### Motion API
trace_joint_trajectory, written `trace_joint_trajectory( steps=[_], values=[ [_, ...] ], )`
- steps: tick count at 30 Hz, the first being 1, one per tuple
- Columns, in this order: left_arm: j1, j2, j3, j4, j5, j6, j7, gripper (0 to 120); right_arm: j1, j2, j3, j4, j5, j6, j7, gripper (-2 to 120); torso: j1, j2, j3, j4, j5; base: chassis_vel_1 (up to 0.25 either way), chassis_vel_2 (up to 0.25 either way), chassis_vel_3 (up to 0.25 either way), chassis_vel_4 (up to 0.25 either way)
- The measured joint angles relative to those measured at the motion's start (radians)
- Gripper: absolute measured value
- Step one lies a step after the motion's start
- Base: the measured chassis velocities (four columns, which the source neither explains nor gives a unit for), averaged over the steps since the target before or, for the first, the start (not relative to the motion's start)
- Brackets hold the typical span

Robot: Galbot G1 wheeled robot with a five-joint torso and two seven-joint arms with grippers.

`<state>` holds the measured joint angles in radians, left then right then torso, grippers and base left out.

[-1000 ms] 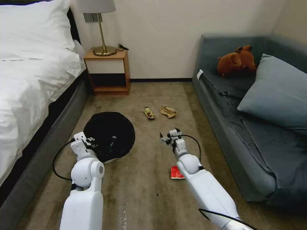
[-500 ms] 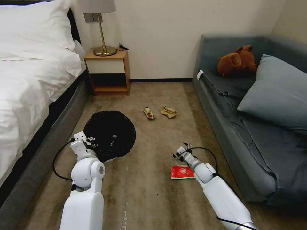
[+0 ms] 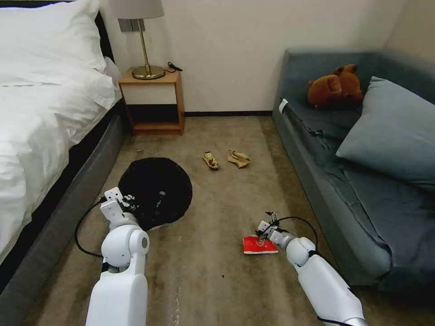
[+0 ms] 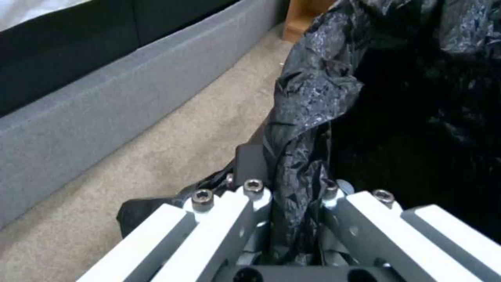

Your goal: Pick up the trash bin, then pick up the garbage on the floor and place it into the trash bin.

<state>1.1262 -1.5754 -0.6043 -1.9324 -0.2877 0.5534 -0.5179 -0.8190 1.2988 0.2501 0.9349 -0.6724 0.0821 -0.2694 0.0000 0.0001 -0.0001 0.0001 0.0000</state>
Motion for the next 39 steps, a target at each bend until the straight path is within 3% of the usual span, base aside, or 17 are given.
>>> trace_joint_trajectory(
  steps=[7,15,27,39],
  values=[
    [0.001,0.003,-0.002,-0.003,0.001,-0.001,0.0,2,0.008,0.006,0.028,-0.046,-0.002,0.031,-0.009,100,0.0,0.0,0.0,-0.0003,0.0002,0.0,0.0,0.0,0.0],
    [-0.001,-0.007,0.01,0.0,0.012,-0.003,0.0,2,0.014,-0.025,0.037,0.111,0.119,-0.004,-0.012,100,0.0,0.0,0.0,0.0,-0.0001,0.0,0.0,0.0,0.0],
    [0.0,-0.001,0.004,0.002,0.008,-0.005,-0.001,2,-0.127,-0.13,0.039,0.237,0.117,0.078,-0.024,100,0.0,0.0,0.0,-0.0003,0.0001,0.0,0.0,0.0,0.0],
    [0.001,-0.004,0.003,0.007,0.007,-0.012,-0.004,2,-0.154,-0.142,0.053,0.217,0.051,0.191,-0.146,100,0.0,0.0,0.0,-0.0002,0.0,0.0,0.0,0.0,0.0]
  ],
)
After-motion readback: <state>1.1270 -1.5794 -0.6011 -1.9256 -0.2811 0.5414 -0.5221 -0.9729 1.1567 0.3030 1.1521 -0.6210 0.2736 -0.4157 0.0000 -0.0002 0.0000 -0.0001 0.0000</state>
